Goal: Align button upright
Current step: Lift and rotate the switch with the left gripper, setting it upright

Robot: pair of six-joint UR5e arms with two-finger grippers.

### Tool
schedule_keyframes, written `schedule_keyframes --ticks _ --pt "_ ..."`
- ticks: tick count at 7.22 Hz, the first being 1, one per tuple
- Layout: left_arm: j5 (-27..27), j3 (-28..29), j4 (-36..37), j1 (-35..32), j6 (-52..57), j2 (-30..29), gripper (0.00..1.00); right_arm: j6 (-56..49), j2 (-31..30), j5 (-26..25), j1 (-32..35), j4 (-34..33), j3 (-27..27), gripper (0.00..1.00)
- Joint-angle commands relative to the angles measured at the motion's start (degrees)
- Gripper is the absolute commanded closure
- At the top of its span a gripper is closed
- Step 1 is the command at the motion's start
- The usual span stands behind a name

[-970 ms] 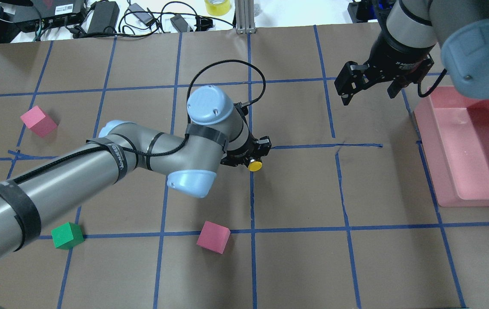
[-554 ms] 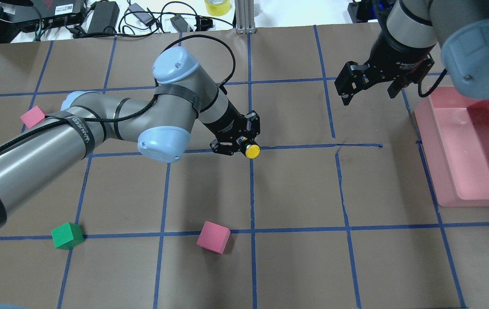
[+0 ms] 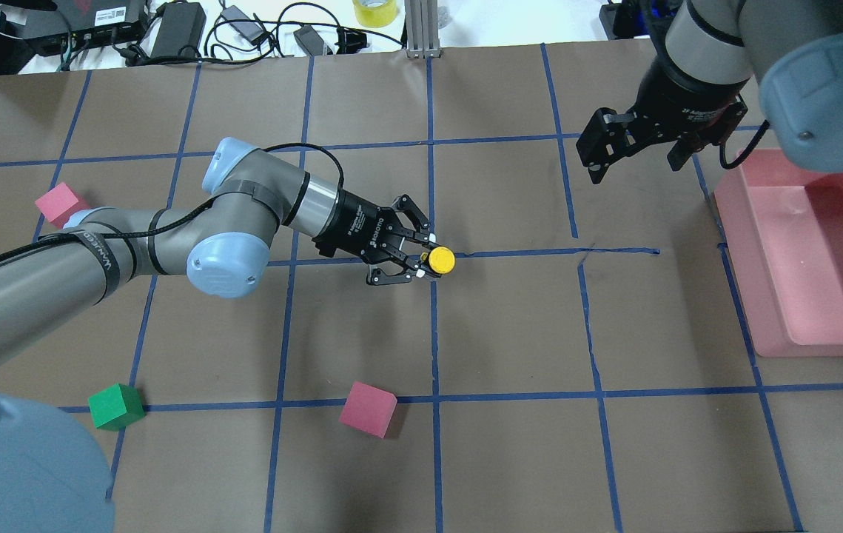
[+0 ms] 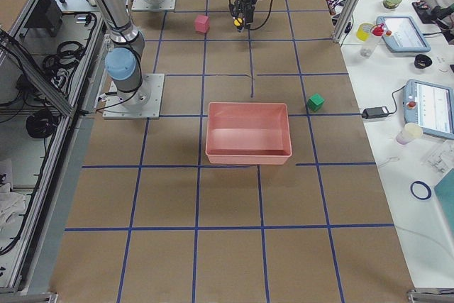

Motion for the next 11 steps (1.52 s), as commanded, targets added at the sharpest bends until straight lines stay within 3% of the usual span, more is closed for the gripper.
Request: schedule_keyframes --ticks 1,5,6,7,8,9,11 --pt "-4.5 -1.4 0.2 0.5 0.7 -2.6 1.0 -0.2 0.0 0.2 0.0 -0.1 0.2 0.0" --pt "-4.2 -2.2 -0.4 0.7 1.4 -6.1 1.0 -0.4 0.0 0.3 0.0 0.0 0.2 0.0" --pt "-3.9 -2.2 -0.5 0.7 1.2 -6.2 0.76 -0.4 0.0 0.3 0.0 -0.1 0.2 0.0" --pt "-3.5 -2.2 -0.5 0.7 0.9 -6.4 0.32 -0.4 0.0 0.3 0.0 0.0 0.2 0.0" --pt "-3.4 -2.0 -0.5 0.7 -0.4 -6.4 0.12 -0.4 0.0 0.3 0.0 -0.1 0.2 0.0" --pt "-1.6 -1.5 -0.4 0.7 -0.7 -6.0 0.03 -0.4 0.0 0.3 0.0 -0.1 0.2 0.0" --pt "5.7 0.5 -0.4 1.4 -1.9 -3.8 0.0 -0.4 0.0 0.3 0.0 -0.1 0.2 0.0"
